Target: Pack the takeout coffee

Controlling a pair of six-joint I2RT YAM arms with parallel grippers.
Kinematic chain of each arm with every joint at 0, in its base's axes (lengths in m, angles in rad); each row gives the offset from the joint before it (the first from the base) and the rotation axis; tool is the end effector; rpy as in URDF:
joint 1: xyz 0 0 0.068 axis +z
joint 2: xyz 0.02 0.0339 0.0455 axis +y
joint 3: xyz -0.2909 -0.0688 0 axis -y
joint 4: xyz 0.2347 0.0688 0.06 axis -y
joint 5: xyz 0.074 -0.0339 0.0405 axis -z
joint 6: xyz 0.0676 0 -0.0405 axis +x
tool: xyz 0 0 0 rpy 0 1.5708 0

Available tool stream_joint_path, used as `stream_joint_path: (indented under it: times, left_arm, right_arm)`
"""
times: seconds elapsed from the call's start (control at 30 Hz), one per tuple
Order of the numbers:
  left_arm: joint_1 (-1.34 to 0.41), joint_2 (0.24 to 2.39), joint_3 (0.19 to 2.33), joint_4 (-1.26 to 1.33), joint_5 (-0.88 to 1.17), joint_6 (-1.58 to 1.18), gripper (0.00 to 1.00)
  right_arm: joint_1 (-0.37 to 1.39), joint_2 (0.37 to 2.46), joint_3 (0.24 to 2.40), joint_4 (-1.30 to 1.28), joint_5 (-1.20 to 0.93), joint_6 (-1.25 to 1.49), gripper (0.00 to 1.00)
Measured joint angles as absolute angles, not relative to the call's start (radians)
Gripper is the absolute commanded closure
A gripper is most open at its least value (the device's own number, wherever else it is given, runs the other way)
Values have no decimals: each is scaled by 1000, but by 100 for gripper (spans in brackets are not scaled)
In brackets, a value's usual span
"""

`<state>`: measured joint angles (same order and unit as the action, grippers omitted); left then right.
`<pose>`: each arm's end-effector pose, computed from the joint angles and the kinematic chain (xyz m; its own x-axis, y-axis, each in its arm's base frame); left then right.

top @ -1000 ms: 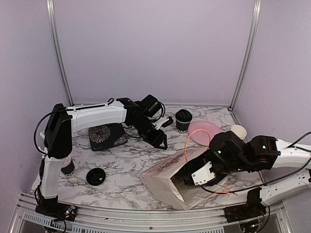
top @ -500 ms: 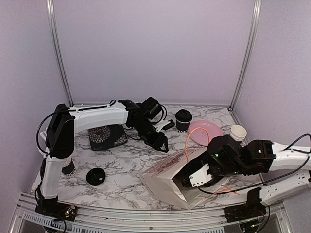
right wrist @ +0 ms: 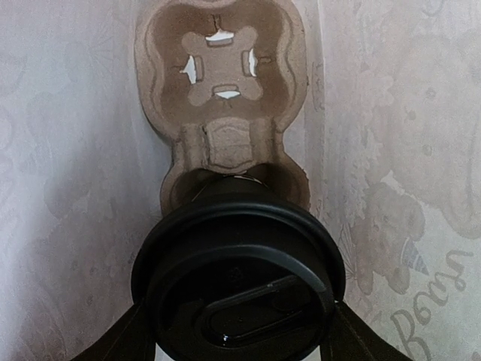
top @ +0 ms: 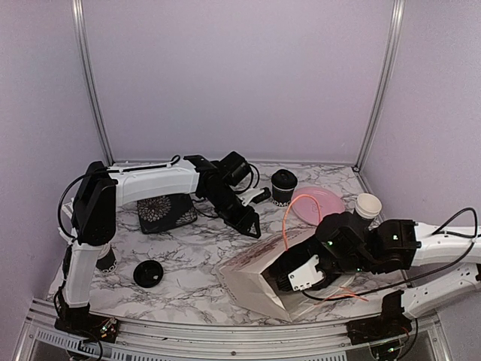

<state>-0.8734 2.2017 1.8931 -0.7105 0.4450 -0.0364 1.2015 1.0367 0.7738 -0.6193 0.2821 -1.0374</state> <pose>0.3015 -0.4052 0.2193 -0.5770 0.6376 -0.5104 0.8163 0.4302 -0.3854 0.0906 0.1820 0.2536 0.5746 -0.8067 -0.1380 -0.6630 -0.3599 -0.6565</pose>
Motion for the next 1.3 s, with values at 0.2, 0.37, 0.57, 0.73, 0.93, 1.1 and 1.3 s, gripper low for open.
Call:
stream_joint_path:
  times: [0.2, 0.37, 0.57, 0.73, 0.93, 1.1, 1.3]
  left_arm:
    - [-873, 2210, 1893, -711, 457, -33, 49]
    - [-873, 2214, 1893, -712, 465, -32, 49]
    - [-873, 2214, 1893, -712, 480, -31, 50]
    - [-873, 2214, 1894, -712, 497, -23, 50]
    - [-876, 2214, 1895, -712, 524, 1, 49]
    - [-879, 2214, 1901, -712, 527, 22, 49]
    - [-877, 2217, 1921, -720, 527, 38, 49]
  right_arm:
    - [1201, 1047, 762, -595, 298, -1049, 47]
    - [1201, 1063, 760, -581, 305, -1053, 47]
    - [1201, 1092, 761, -566, 315, -1064, 48]
    - [1202, 1106, 763, -553, 326, -1073, 49]
    - [1202, 1101, 757, -546, 332, -1076, 51]
    - [1203, 1070, 712, -505, 346, -1081, 52]
    - [1203, 1038, 654, -434, 367, -1116, 52]
